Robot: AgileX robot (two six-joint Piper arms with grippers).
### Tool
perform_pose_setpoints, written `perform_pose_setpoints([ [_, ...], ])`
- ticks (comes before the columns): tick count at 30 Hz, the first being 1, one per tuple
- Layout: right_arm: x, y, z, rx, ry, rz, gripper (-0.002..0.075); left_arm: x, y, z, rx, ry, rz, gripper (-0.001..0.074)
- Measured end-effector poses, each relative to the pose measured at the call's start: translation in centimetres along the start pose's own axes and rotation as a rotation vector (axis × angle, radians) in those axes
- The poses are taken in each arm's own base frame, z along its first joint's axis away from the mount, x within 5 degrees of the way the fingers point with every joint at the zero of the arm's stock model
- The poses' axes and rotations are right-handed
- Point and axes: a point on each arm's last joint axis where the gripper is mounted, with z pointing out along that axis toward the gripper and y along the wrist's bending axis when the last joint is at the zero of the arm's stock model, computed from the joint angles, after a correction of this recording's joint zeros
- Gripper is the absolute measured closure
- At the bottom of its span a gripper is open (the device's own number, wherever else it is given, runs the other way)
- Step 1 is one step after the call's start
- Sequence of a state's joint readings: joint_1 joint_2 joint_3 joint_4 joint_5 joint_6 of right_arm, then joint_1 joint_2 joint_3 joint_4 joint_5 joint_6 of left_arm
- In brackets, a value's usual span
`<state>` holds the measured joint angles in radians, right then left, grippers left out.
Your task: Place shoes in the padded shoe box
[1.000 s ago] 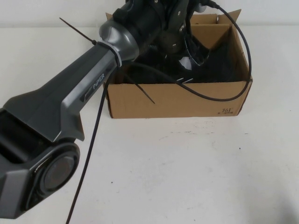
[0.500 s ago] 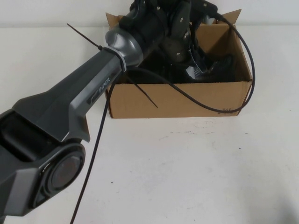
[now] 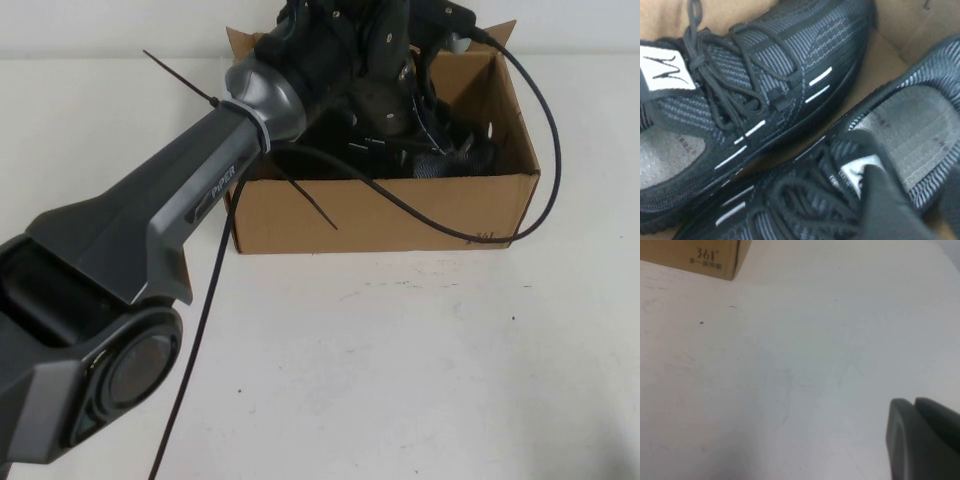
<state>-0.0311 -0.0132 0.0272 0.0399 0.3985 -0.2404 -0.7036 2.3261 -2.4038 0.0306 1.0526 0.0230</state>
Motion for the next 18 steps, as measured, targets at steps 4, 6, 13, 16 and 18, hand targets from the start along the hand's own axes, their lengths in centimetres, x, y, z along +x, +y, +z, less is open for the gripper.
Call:
perform_pose_setpoints([
  [4, 0.0, 0.0, 0.0, 0.0, 0.0, 0.0, 0.0735, -0.1, 0.0, -0.3, 0.004, -0.006, -0.002, 0.0338],
  [6, 0.0, 0.0, 0.0, 0.0, 0.0, 0.0, 0.0735, -0.3, 0.0, -0.9, 0.002, -0.015, -0.003, 0.0308],
  [13, 0.0, 0.0, 0.0, 0.0, 0.0, 0.0, 0.0735, -1.8, 0.4, -6.9, -0.016, -0.089, 0.004, 0.04],
  [16, 0.0, 0.0, 0.0, 0.0, 0.0, 0.0, 0.0735, -2.3, 1.0, -10.1, -0.08, -0.129, 0.044, 0.0537],
  [18, 0.0, 0.0, 0.0, 0.0, 0.0, 0.0, 0.0735, -2.4, 1.5, -12.4, -0.124, -0.145, 0.058, 0.0644],
])
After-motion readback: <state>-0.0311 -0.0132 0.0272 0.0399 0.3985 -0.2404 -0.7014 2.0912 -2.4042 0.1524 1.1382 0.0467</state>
